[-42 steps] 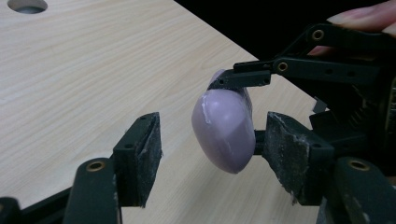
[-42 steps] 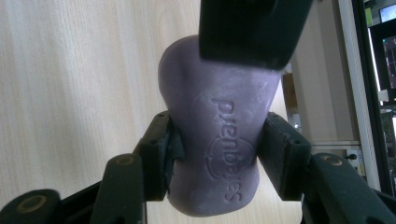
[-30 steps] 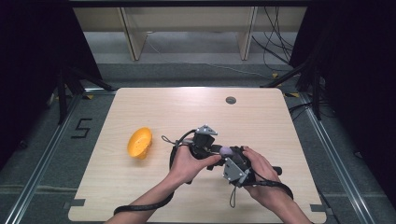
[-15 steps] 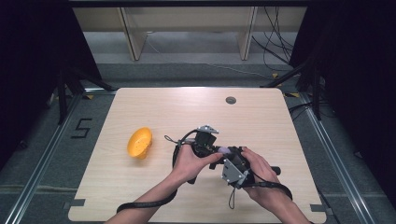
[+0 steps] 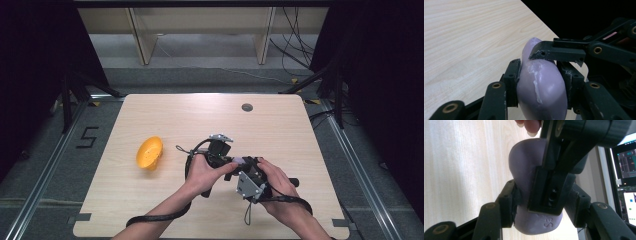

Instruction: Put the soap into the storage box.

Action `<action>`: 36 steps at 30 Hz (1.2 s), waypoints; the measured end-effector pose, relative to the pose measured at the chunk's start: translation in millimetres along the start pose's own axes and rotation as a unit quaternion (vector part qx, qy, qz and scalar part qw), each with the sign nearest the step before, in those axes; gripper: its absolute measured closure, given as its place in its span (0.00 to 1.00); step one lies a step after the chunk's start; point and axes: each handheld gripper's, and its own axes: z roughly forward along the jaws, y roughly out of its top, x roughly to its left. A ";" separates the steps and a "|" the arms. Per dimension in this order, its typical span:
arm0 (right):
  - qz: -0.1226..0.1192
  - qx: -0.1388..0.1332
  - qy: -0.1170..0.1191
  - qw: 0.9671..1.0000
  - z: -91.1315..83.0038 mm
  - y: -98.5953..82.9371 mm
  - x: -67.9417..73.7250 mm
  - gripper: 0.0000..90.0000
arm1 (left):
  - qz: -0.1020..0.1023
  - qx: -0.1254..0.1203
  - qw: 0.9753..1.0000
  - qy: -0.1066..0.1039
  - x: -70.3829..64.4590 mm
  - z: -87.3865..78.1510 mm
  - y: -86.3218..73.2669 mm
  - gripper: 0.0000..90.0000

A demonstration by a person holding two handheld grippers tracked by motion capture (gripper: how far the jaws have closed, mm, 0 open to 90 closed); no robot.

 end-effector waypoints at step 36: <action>0.151 0.019 -0.011 0.988 -26.1 -72.7 0.3 0.41 | 0.078 -0.083 0.987 0.116 -5.1 -19.5 -19.5 0.65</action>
